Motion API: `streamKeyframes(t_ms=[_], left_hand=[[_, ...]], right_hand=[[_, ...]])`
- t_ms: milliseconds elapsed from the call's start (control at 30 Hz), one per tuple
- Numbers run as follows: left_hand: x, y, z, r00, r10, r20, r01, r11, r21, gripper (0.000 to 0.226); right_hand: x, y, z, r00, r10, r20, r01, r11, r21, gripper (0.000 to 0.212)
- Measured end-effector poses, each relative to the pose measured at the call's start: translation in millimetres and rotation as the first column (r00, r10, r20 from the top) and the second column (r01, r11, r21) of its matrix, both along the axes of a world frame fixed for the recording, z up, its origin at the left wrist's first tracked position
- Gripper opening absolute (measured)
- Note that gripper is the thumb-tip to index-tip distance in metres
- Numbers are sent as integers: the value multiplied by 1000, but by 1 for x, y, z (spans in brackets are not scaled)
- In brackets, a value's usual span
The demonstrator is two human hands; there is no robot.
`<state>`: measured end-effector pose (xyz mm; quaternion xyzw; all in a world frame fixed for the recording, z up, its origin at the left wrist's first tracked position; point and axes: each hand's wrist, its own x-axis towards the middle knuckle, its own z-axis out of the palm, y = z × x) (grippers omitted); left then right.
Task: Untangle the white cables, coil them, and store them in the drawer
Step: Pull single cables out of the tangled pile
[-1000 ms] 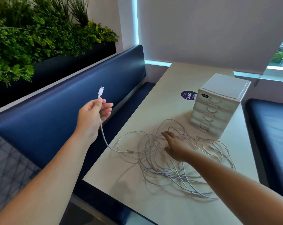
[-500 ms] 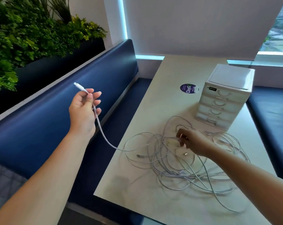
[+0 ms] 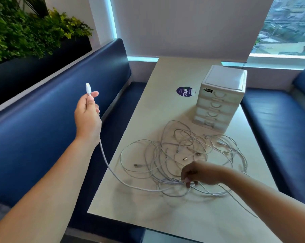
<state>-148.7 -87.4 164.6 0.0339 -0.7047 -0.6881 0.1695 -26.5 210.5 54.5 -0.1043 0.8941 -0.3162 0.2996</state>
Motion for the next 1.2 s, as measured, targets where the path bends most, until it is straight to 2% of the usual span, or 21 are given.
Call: streamKeyframes(t_ms=[67, 167, 300, 367, 500, 567, 633, 733, 1000, 1100, 1200], left_hand=[[2, 0, -3, 1000, -6, -4, 6, 999, -35, 27], [5, 1, -6, 1000, 0, 17, 0, 999, -37, 27], [9, 2, -10, 999, 20, 40, -20, 1000, -18, 26], [11, 2, -12, 998, 37, 47, -37, 999, -13, 26], [15, 2, -16, 996, 48, 69, -47, 999, -15, 26], [17, 3, -19, 996, 39, 80, -39, 999, -11, 26], [20, 6, -23, 995, 26, 93, -25, 1000, -6, 25], [24, 11, -28, 994, 15, 106, -16, 1000, 6, 25], [32, 15, -33, 988, -51, 145, 46, 998, 33, 25], [33, 16, -34, 985, -71, 156, 66, 997, 38, 26], [34, 14, -34, 981, -87, 173, 82, 996, 41, 26]], right_hand=[[4, -7, -3, 998, 64, 18, -65, 998, 19, 11], [8, -18, -10, 985, 169, -41, -163, 978, 128, 19], [17, -26, -24, 976, 217, -35, -208, 964, 167, 17], [23, -26, -32, 978, 184, -97, -165, 971, 174, 12], [27, -21, -35, 969, 42, -241, -7, 990, 144, 30], [27, -18, -38, 958, 10, -287, 26, 992, 121, 20], [27, -16, -43, 953, 51, -300, -10, 991, 136, 1], [29, -18, -48, 963, 98, -253, -57, 985, 163, 15], [23, -9, -49, 957, 70, -282, -36, 991, 127, 10], [14, -7, -46, 960, -1, -281, 31, 994, 104, 9], [6, -5, -41, 960, -42, -276, 67, 994, 82, 22]])
